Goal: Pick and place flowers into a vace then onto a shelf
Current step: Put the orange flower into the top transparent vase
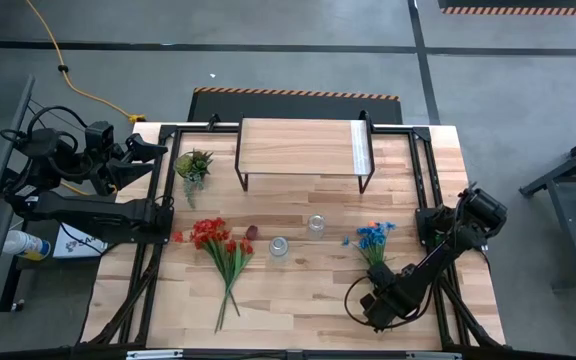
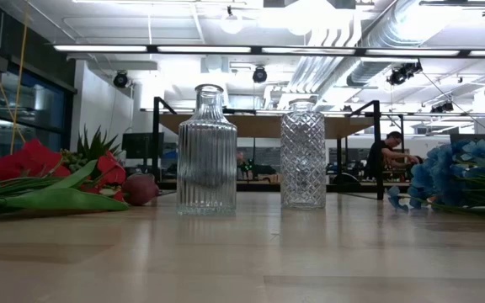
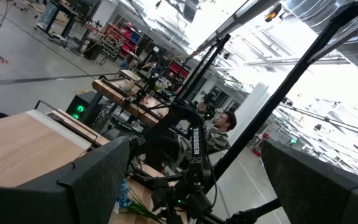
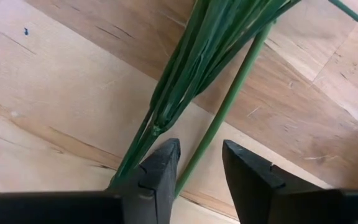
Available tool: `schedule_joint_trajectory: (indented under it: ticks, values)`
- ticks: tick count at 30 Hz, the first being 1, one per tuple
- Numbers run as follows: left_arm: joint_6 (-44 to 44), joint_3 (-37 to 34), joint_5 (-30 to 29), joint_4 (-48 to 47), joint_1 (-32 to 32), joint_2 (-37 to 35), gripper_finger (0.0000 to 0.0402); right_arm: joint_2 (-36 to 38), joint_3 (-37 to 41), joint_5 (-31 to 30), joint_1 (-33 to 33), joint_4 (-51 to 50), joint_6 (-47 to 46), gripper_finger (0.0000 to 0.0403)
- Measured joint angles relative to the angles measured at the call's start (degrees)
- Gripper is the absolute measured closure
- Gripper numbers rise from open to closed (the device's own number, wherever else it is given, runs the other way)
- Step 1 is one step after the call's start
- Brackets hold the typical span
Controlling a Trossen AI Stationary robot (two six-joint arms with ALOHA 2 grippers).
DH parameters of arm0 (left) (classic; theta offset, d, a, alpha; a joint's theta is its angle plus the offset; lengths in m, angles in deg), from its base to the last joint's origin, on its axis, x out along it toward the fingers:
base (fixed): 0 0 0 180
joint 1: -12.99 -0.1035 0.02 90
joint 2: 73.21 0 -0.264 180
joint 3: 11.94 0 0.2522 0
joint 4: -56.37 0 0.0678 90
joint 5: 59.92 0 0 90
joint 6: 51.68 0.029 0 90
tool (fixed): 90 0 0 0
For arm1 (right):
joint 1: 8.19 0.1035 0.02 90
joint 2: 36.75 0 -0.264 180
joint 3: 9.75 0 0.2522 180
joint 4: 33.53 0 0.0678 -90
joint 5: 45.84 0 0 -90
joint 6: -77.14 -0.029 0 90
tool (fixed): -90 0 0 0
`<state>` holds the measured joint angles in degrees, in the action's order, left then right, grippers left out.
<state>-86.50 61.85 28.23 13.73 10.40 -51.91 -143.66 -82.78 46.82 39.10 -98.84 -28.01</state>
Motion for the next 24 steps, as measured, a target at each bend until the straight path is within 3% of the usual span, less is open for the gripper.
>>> schedule_joint_trajectory:
  ticks: [8,17,24]
  values:
    - [0.0,0.0,0.0,0.0,0.0,0.0,0.0002,0.0,0.0,0.7,-0.1,0.6,0.0,0.0292]
    - [0.0,0.0,0.0,0.0,0.0,0.0,0.0002,-0.1,0.0,2.2,-1.5,1.8,0.0,0.0391]
    - [0.0,0.0,0.0,0.0,0.0,0.0,0.0002,0.2,0.0,4.4,-1.7,1.0,-0.1,0.0395]
